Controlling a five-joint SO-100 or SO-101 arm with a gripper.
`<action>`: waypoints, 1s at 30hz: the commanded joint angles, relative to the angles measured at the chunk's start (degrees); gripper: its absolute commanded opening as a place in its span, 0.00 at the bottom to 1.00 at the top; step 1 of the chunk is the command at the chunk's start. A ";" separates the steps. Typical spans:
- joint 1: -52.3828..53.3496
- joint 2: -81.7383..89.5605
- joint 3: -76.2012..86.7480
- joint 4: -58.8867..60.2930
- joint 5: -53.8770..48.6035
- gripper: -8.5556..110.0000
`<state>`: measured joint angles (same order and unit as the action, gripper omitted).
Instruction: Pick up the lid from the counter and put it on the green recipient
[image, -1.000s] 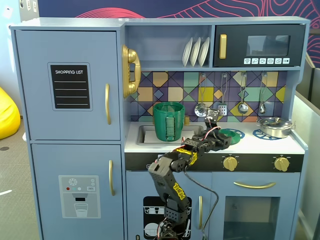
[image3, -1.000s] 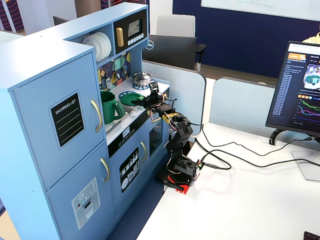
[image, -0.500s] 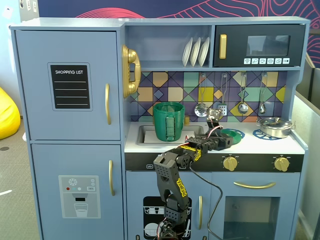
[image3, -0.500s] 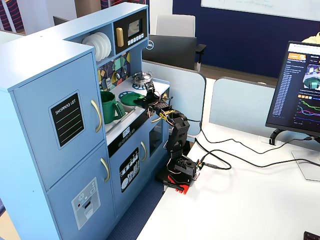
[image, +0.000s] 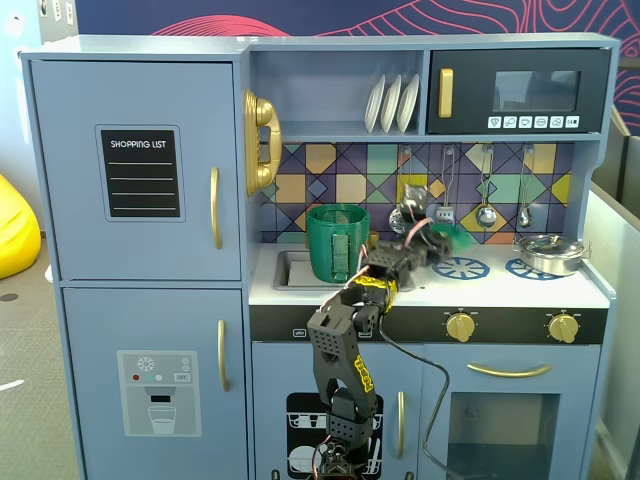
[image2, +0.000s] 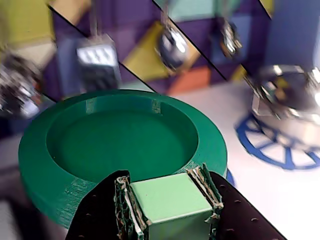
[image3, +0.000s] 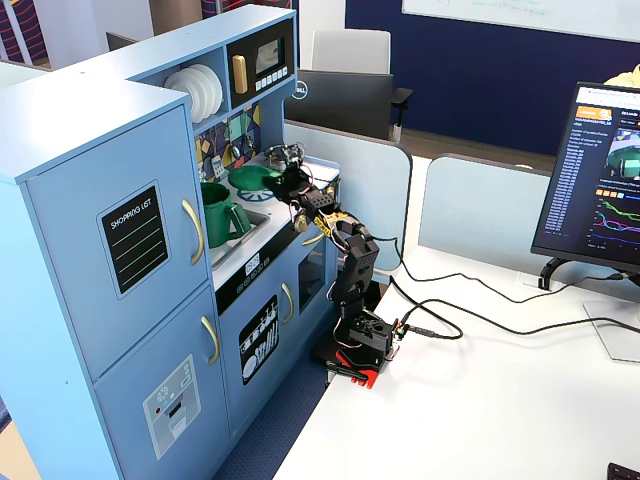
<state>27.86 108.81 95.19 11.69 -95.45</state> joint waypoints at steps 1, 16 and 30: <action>-4.31 6.50 -11.51 7.38 1.49 0.07; -20.04 8.79 -26.02 22.76 -2.64 0.07; -25.05 8.17 -21.80 21.62 -3.52 0.07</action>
<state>3.34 113.99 74.09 35.24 -98.61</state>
